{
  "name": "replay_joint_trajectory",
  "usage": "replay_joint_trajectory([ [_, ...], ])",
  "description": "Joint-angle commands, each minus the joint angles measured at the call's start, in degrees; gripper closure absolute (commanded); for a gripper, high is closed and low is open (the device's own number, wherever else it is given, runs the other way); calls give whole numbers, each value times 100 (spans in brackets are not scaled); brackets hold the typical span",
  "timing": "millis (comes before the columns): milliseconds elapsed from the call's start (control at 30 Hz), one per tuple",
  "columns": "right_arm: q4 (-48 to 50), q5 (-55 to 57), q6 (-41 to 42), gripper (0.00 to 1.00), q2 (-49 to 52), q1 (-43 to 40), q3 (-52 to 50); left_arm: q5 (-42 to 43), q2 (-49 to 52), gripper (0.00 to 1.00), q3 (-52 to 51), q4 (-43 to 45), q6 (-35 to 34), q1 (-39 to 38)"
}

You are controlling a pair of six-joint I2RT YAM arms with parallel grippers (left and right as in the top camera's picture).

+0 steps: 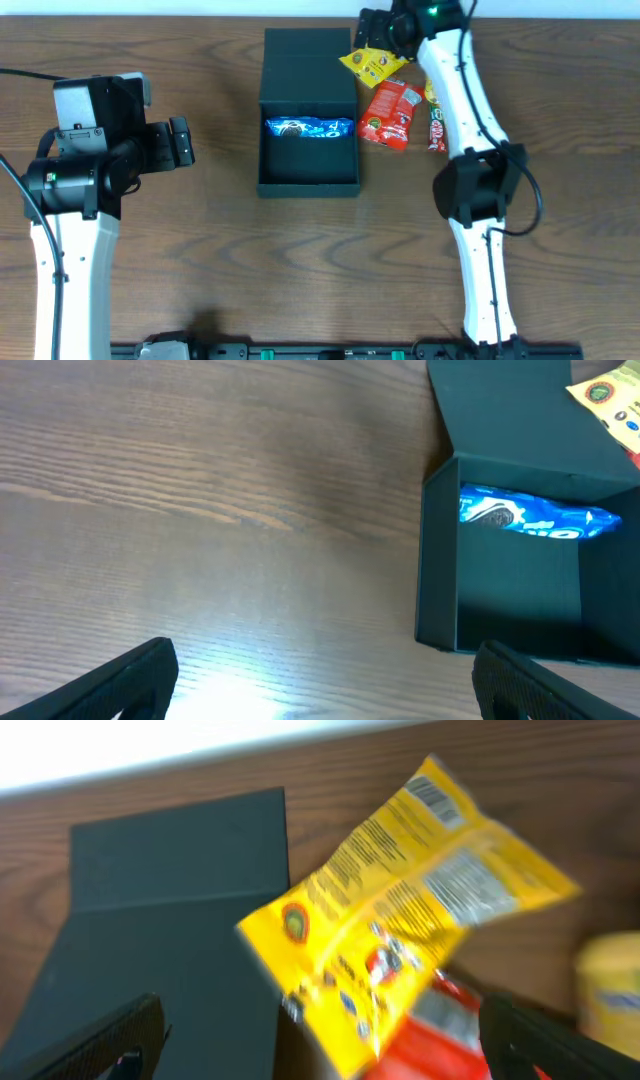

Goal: Pack container
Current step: 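Grasp the yellow snack bag with the right gripper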

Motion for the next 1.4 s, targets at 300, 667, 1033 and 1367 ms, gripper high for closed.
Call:
replay_joint_trajectory([
  [300, 1180, 1029, -603, 1, 717, 9, 59, 17, 44, 5, 55, -109, 105, 13],
  [667, 1681, 1102, -1290, 1, 1139, 0, 59, 17, 44, 5, 55, -188, 105, 13],
  [1033, 439, 1104, -1740, 17, 1185, 42, 59, 17, 44, 5, 55, -229, 105, 13],
  [1367, -149, 1189, -1738, 38, 1185, 39, 59, 17, 44, 5, 55, -232, 107, 13],
])
